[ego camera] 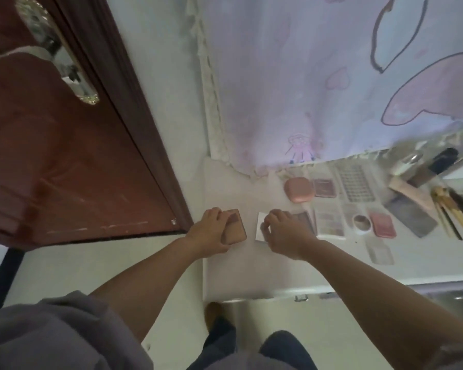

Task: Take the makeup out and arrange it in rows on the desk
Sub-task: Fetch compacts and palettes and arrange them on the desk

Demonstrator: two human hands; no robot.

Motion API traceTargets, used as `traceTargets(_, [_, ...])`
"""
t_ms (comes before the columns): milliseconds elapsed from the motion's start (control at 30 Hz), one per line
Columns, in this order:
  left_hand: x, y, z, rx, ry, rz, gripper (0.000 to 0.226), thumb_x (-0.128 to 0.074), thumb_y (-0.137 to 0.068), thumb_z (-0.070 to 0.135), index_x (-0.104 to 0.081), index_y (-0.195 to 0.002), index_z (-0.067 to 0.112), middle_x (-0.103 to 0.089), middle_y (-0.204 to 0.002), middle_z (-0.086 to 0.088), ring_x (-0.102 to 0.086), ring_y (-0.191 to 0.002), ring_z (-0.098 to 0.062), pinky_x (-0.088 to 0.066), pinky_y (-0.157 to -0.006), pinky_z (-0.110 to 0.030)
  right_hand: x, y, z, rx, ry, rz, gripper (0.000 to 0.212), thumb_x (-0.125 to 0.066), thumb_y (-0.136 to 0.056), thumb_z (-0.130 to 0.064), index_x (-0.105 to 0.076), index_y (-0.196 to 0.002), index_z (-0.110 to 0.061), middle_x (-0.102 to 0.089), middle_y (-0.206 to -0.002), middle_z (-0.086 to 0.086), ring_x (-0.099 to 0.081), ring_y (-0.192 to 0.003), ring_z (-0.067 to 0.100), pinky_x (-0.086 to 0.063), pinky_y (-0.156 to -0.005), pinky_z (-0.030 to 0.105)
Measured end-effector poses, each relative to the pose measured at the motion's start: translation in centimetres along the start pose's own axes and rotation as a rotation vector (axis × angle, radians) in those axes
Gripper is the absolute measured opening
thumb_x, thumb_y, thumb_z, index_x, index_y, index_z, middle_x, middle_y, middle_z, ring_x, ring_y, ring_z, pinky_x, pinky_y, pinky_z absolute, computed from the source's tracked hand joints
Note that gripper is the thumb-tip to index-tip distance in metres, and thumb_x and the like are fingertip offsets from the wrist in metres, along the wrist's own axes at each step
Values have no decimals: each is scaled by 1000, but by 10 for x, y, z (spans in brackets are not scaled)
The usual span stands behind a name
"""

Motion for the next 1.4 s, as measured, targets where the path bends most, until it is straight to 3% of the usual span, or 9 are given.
traceTargets(233, [-7,-26,-8,-117,-55,-66,78,-66,-77,33,-27,-142,15,-28,-142,-9,-29,-130,-26,-32,-103,-31,-15,-19,1,189,145,-162,37,-52,-86,-35,-44,-118,-19,-41,-134,7,-39,-127,29,-22,-111,44])
traceTargets(333, [-10,-15,-13,-51,153,-63,85,-69,-76,29,-22,-145,16,-12,-153,-9,-19,-140,-22,-23,-110,-26,-16,-23,-5,216,260,-224,55,-46,-85,-52,-38,-128,-18,-30,-144,9,-25,-138,27,-9,-114,54])
traceTargets(433, [-11,-7,-19,119,450,44,81,-69,-82,27,-22,-145,10,-9,-155,-10,-16,-143,-20,-21,-113,-25,-4,-40,-27,249,185,-161,60,-47,-85,-51,-39,-135,-18,-24,-152,9,-19,-142,23,-4,-116,47])
traceTargets(533, [-5,4,-25,294,678,236,51,-55,-92,15,-37,-138,3,-41,-141,-14,-39,-130,-24,-32,-109,-34,-8,-50,-59,352,156,-173,64,-54,-86,-42,-34,-140,-14,-20,-154,11,-16,-143,25,-4,-117,45])
traceTargets(600, [-1,11,-28,336,756,317,35,-49,-93,8,-49,-128,5,-55,-128,-12,-51,-118,-22,-40,-98,-28,-18,-52,-73,391,181,-191,62,-54,-87,-38,-32,-140,-14,-19,-153,13,-14,-143,28,-4,-116,47])
traceTargets(833, [5,16,-43,578,1464,254,29,-40,-97,8,-59,-118,4,-65,-104,-9,-61,-91,-20,-52,-76,-28,3,-58,-84,377,4,-195,78,-66,-73,-40,-33,-139,-16,-33,-139,12,-32,-126,32,-35,-102,37])
traceTargets(967, [25,7,-30,397,1831,-4,49,-29,-100,44,-58,-125,12,-66,-113,-10,-61,-98,-21,-49,-88,-34,57,-59,-91,367,-305,20,76,-70,-72,-38,-38,-137,-15,-37,-136,7,-37,-122,27,-41,-93,32])
traceTargets(1067, [45,-5,-4,188,2044,-190,63,-30,-92,61,-54,-130,17,-63,-115,-6,-62,-91,-16,-51,-80,-30,92,-64,-91,333,-388,90,71,-72,-72,-37,-41,-131,-14,-35,-137,5,-37,-122,24,-44,-92,33])
traceTargets(1400, [69,-38,12,132,2110,-251,47,-46,-93,50,-65,-117,15,-61,-118,-7,-63,-97,-17,-51,-88,-35,129,-72,-60,246,-603,8,48,-68,-77,-39,-45,-117,-24,-47,-119,-6,-47,-108,12,-44,-94,30])
Point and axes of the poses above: each hand's wrist, its own y-axis away from the middle knuckle, its own x-axis out of the back of the hand, z = x × y, the point moved 6 cm from there along -y, towards the middle knuckle
